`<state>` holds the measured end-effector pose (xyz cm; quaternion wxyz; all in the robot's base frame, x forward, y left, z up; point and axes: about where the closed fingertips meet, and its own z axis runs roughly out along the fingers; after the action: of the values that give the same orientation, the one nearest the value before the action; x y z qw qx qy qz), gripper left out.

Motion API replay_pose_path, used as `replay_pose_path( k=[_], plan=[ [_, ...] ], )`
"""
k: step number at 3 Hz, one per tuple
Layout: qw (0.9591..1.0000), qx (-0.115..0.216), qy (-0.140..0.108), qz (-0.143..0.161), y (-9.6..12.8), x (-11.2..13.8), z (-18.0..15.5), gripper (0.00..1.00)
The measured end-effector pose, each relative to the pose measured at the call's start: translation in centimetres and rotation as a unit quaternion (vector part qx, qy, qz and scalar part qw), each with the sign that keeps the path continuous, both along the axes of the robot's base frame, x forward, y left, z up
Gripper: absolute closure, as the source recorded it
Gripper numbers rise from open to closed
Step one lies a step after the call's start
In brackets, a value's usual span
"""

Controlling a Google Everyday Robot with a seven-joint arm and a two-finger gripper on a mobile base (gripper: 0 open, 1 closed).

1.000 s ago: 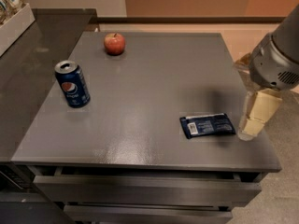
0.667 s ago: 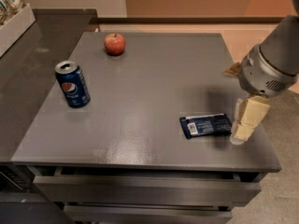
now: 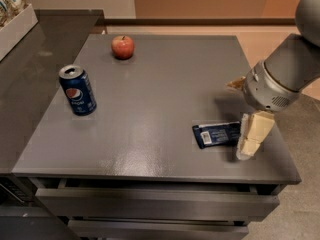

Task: Move rxbar blueberry near apple

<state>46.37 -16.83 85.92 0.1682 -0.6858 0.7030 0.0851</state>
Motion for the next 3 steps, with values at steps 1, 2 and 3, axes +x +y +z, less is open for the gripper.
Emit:
replay_pose_path(
  k=[1,2,3],
  plan=[
    [0.9999,0.007,0.004,0.011,0.55,-0.04,-0.78,0.00],
    [0.9997,0.013,0.007,0.018,0.90,-0.26,-1.36,0.00],
    [0.9996,0.017,0.008,0.020,0.97,-0.52,-1.71,0.15]
  ],
)
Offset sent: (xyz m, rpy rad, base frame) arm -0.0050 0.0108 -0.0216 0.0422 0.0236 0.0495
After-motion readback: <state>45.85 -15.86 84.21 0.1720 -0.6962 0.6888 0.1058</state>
